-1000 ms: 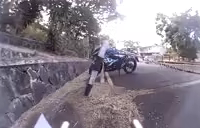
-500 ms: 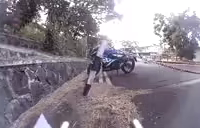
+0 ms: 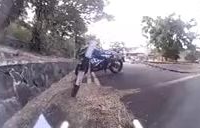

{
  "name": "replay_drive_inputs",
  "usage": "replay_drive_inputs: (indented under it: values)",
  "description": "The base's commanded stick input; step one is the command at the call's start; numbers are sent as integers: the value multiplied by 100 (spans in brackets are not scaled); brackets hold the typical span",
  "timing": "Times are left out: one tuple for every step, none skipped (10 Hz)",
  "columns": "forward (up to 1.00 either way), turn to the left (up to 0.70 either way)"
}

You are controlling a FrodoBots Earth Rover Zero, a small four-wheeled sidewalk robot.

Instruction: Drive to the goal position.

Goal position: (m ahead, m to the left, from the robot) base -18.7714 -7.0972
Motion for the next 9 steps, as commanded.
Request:
replay_drive_inputs:
  values:
    - [0, -85]
    - [0, -85]
    - [0, -85]
    - [0, -85]
    - [0, -85]
    - [0, -85]
    - [0, -85]
    - [0, -85]
    - [0, -85]
